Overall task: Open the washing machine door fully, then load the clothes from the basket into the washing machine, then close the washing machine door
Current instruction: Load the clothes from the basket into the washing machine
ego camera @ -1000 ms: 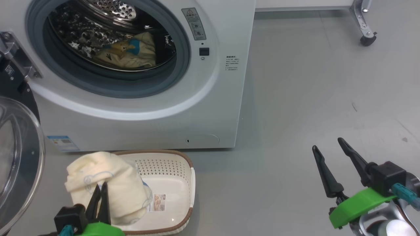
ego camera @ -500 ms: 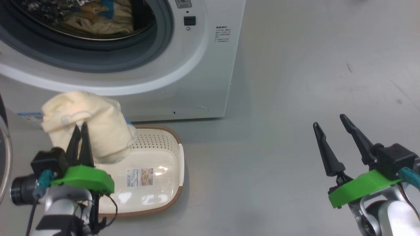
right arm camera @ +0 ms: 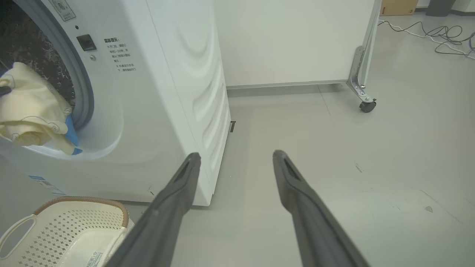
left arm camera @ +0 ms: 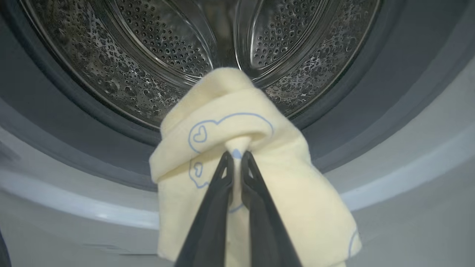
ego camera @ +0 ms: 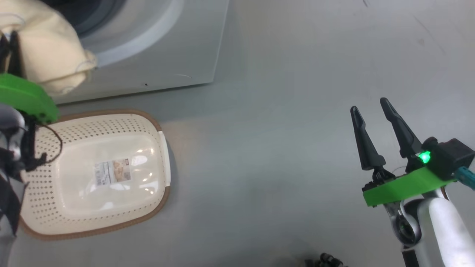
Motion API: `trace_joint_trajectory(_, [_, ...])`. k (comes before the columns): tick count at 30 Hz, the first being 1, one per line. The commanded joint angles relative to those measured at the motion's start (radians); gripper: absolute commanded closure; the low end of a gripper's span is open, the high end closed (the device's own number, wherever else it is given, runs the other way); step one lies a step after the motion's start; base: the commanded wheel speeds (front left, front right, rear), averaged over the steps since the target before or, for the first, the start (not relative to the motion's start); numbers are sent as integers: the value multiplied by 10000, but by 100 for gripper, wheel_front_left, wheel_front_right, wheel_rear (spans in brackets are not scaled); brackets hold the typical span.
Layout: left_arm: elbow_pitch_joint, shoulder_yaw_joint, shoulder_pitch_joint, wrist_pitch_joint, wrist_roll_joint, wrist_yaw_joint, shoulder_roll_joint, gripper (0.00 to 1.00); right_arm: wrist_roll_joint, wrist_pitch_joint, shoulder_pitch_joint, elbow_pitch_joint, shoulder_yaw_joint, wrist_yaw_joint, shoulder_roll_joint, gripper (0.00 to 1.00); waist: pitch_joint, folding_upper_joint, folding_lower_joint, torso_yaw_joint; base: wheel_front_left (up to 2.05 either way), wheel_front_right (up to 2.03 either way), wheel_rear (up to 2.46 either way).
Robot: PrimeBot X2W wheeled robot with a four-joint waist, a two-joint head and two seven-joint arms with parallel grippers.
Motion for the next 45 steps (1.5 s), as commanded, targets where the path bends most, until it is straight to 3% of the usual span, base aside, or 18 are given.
trace_joint_trajectory(1, [-141,508,-869,396,-37,-128,821,100,230,-240,-327,-66,311,2,-37,0,696,0,-4,-699,0,0,0])
trace_joint_trajectory(15, [919,679,-4395,2928,-269,-932,2493,100,1079,-607,-1001,699,878,2,-36,0,1794,0,-4,-1542,0,0,0])
trace_joint_trajectory(23, [1468,539,-6220,1804,366,-1106,3003,100,1382,-613,-1200,538,1041,2,-36,0,2412,0,-4,-1706,0,0,0])
trace_joint_trajectory(28, [2041,523,-7060,692,575,-1125,3008,100,1472,-613,-1264,520,1138,2,-36,0,2607,0,-4,-1759,0,0,0])
trace_joint_trajectory(33, [2843,515,-7583,380,524,-1077,2854,100,1490,-614,-1309,533,1161,2,-36,0,2703,0,-4,-1746,0,0,0])
trace_joint_trajectory(34, [3011,528,-7635,361,484,-1061,2810,67,1493,-614,-1319,539,1162,2,-36,0,2709,0,-4,-1737,0,0,0])
trace_joint_trajectory(35, [3164,547,-7659,346,421,-1060,2754,22,1488,-614,-1327,542,1156,2,-36,0,2717,0,-4,-1721,0,0,0])
trace_joint_trajectory(36, [3280,553,-7667,300,364,-1083,2701,0,1484,-614,-1335,544,1148,2,-36,0,2726,0,-4,-1701,0,0,0])
trace_joint_trajectory(45, [3834,681,-6884,-474,-21,-948,2217,0,1374,-614,-1363,597,1028,2,-36,0,2503,0,-4,-1434,0,0,0])
